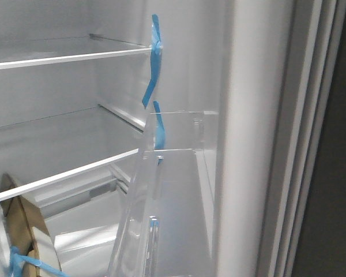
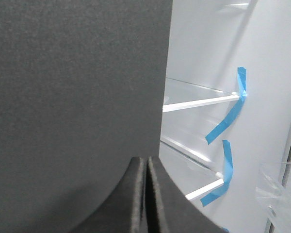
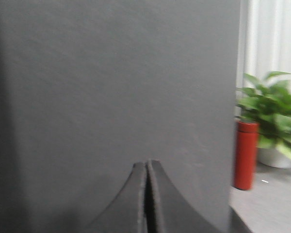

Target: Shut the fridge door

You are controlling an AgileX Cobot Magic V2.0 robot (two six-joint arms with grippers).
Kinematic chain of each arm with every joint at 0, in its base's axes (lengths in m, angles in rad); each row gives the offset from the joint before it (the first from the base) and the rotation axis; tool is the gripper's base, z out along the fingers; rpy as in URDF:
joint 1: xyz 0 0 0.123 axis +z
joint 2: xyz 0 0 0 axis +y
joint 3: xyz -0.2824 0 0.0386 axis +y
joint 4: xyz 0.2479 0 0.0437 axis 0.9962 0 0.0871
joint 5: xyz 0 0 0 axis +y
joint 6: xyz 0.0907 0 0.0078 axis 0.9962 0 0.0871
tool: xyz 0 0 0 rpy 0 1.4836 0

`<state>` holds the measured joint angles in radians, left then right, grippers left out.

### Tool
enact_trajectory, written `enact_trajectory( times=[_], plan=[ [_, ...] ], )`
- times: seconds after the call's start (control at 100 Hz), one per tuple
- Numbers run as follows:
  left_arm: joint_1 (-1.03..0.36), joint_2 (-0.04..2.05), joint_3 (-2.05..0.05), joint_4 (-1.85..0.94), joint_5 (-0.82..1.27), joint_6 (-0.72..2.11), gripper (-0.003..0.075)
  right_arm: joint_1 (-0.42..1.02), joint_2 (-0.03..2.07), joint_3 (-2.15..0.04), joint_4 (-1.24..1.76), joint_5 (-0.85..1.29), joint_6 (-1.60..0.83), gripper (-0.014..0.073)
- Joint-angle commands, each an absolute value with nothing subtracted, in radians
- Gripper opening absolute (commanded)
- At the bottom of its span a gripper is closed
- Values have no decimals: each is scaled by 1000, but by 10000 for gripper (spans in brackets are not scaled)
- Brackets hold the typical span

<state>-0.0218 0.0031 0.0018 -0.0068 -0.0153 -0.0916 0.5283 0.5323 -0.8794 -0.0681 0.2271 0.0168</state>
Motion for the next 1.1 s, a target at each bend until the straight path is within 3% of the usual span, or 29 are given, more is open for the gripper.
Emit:
enact_trajectory(
  times=[0.0,0.52,1.09],
  plan=[
    [-23,22,30,-8,-92,-95,-21,574,554,-927,-70,164,19,-76],
    [-23,22,30,-8,-92,-95,-21,784,657,-1019,-70,171,19,-76],
    [-23,22,30,-8,-92,-95,-21,816,1151,-1378,-70,119,20,-76]
  ],
)
